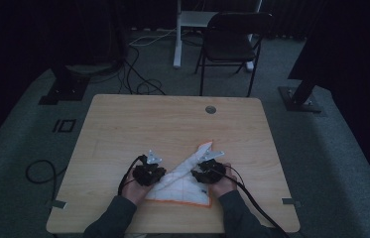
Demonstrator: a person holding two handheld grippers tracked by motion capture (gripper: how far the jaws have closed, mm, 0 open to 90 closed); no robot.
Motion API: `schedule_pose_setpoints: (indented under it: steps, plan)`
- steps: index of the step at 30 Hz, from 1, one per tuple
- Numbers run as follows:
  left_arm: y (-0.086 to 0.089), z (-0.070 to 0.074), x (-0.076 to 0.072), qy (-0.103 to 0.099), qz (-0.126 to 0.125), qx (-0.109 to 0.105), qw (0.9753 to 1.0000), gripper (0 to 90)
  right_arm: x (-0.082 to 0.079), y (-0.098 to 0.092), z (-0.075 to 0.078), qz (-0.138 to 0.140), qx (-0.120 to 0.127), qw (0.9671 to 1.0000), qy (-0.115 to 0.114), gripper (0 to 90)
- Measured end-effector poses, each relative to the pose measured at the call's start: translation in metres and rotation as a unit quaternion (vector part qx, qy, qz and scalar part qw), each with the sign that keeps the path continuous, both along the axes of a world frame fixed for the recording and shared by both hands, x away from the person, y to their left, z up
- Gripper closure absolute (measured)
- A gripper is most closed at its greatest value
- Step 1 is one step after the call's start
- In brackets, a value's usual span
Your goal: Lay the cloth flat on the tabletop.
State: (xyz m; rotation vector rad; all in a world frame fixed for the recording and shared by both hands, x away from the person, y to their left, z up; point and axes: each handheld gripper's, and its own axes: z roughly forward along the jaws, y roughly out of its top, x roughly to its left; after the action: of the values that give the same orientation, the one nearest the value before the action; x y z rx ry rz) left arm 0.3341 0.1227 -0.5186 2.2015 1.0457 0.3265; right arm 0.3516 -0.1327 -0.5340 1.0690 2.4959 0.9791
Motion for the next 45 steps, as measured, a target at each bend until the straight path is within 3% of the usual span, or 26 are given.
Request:
schedule_pose_setpoints:
  steps: [4,9,13,16,21,28,34,41,45]
  plan:
    - [0.010,0.006,0.001,-0.015,0.027,-0.003,0.9995,84.9,0.000,-0.001,0.000,-0.001,0.002,1.0000,0.004,57.1]
    - [0.033,0.013,0.003,-0.028,0.074,-0.008,0.9968,85.0,0.000,-0.003,0.001,-0.003,-0.010,0.9999,0.004,58.5]
    - [0.050,0.013,0.002,-0.028,0.100,-0.016,0.9944,85.0,0.000,-0.004,0.001,-0.002,-0.010,0.9999,0.006,59.0]
    - [0.050,0.009,0.001,-0.024,0.107,-0.012,0.9939,85.0,0.001,-0.004,0.001,-0.001,-0.009,0.9999,0.007,59.5]
    - [0.051,0.005,0.004,-0.011,0.104,-0.019,0.9943,82.1,0.001,-0.004,0.001,-0.001,-0.010,0.9999,0.007,59.5]
    - [0.054,0.016,0.014,-0.027,0.110,-0.036,0.9929,72.0,0.001,-0.004,0.001,0.000,-0.011,0.9999,0.006,59.4]
    - [0.039,0.018,0.029,-0.028,0.093,-0.041,0.9945,68.7,0.000,-0.004,0.001,-0.001,-0.011,0.9999,0.005,59.5]
    - [0.015,0.008,0.044,0.002,0.057,-0.045,0.9974,65.3,0.000,-0.004,0.001,-0.002,-0.010,0.9999,0.005,59.4]
    - [0.006,0.000,0.048,0.023,0.042,-0.047,0.9978,62.9,0.000,-0.004,0.001,-0.002,-0.009,0.9999,0.005,59.4]
